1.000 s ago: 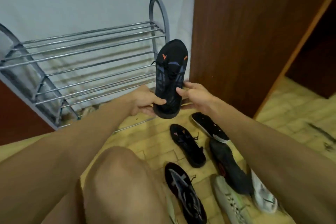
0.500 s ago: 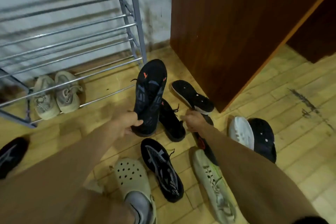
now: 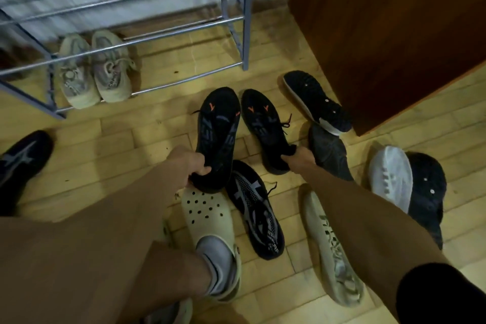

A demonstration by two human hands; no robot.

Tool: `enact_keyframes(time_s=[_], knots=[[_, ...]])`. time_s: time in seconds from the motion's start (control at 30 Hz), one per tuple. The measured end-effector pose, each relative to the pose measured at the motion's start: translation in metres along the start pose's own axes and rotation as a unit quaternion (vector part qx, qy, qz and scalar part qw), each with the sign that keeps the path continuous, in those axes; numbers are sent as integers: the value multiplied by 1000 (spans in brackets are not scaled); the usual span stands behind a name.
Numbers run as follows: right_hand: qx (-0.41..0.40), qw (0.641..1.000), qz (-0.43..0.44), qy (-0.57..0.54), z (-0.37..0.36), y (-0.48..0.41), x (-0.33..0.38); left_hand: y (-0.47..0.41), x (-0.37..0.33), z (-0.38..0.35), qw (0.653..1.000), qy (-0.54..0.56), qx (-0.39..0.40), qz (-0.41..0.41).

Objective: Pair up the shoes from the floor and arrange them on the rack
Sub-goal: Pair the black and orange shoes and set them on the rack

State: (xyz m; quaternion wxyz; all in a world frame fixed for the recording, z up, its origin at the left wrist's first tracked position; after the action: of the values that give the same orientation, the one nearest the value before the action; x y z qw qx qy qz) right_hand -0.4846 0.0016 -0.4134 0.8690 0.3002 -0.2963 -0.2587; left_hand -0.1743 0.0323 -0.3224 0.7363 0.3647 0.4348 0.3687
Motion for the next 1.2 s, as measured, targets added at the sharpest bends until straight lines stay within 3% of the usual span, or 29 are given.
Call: enact_keyframes(time_s=[0.13, 0.27, 0.4, 0.6, 0.83, 1.03, 1.2], knots=[[79, 993, -61, -58, -18, 1, -1, -6, -1, -2, 998, -52, -12, -31], [173, 976, -67, -117, -34, 18, 18, 0, -7, 4, 983, -161, -48, -71], [157, 964, -74, -201, -27, 21, 22, 2, -14, 15, 977, -185, -68, -81], [61, 995, -7, -76, 29, 15, 36, -3, -30, 11, 996, -58, -24, -70], [56, 973, 53, -216, 33, -4, 83, -21, -52, 33, 995, 73, -51, -52], [42, 972, 93, -213, 34, -33, 155, -62, -97, 59, 979, 171, -84, -78], [33, 951, 84, -294, 31, -74, 218, -117, -139, 78, 960, 244, -93, -98]])
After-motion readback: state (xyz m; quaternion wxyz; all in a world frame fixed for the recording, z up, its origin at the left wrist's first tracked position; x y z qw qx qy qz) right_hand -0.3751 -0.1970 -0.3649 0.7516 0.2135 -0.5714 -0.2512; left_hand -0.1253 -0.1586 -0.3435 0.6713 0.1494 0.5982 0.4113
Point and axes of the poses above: each hand's wrist, its own y-axis away from the middle knuckle, its own z-axis out of the back of the hand, x = y × z, the point moved 10 cm from there along -y, towards the middle knuckle, and after that the axes turned 3 degrees about y, right-handed, at the moved point
